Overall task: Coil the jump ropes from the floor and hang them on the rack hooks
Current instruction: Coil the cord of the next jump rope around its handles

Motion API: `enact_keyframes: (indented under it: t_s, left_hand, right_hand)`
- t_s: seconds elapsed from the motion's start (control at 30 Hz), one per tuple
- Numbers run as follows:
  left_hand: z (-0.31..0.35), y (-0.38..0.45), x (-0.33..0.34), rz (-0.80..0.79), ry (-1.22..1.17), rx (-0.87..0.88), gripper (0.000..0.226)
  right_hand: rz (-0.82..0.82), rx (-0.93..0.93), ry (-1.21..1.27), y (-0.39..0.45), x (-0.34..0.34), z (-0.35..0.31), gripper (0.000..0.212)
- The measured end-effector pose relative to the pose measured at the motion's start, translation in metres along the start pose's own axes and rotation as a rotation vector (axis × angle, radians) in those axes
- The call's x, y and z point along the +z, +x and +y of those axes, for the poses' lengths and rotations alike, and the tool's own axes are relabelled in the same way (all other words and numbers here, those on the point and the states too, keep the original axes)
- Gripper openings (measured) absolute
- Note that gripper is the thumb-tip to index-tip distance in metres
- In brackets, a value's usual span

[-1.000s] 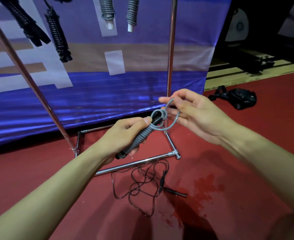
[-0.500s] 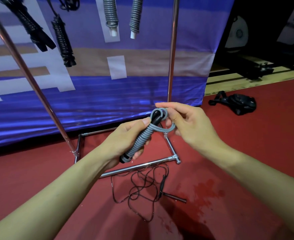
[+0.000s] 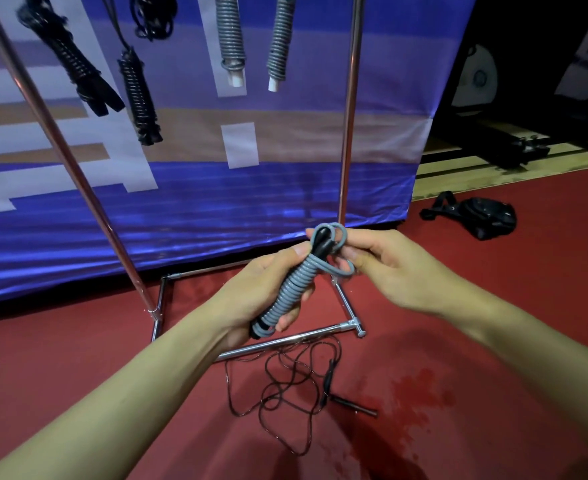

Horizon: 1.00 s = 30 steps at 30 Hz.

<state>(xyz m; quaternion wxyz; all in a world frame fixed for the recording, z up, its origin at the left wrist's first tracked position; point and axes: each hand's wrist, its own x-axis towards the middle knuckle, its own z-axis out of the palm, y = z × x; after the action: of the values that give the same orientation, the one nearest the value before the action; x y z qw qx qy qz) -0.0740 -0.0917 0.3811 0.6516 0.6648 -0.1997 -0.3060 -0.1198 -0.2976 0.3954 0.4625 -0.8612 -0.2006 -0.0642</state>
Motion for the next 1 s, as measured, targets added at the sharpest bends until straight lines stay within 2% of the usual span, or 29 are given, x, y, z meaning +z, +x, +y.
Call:
enact_keyframes:
  t_s: [0.13, 0.33, 0.43, 0.53, 0.63, 0.77, 0.87, 1.0]
  left_hand:
    - [-0.002, 0.0, 0.002, -0.047, -0.026, -0.005, 0.039]
    - [-0.002, -0.001, 0.0, -0.087, -0.047, -0.056, 0.043]
    - [-0.002, -0.002, -0.001, -0.134, -0.048, -0.112, 0.043]
    - [-0.001, -0.003, -0.002, -0.178, -0.074, -0.167, 0.05]
    - [0.0, -0.003, -0.006, -0.206, -0.094, -0.187, 0.05]
    - [0.0, -0.003, -0.007, -0.165, 0.016, -0.194, 0.053]
    - [0.002, -0.003, -0.009, -0.089, 0.12, -0.148, 0.068]
    - [0.005, -0.003, -0.009, 0.014, 0.258, -0.062, 0.05]
  right_hand:
    - [0.002, -0.028, -0.028, -0.004, -0.009, -0.008, 0.053]
    - [-0.04, -0.096, -0.085, -0.006, -0.014, -0.019, 0.032]
    - [-0.026, -0.063, -0.135, -0.006, -0.01, -0.019, 0.036]
    - [0.042, -0.13, -0.205, -0.007, -0.008, -0.023, 0.036]
    - [-0.057, -0.153, -0.311, -0.008, -0.019, -0.03, 0.024]
    - [-0.1, -0.067, -0.349, -0.009, -0.021, -0.026, 0.027]
    - [-0.131, -0.054, -0.353, -0.008, -0.019, -0.023, 0.024]
    - [-0.189, 0.1, -0.115, -0.013, -0.024, -0.024, 0.035]
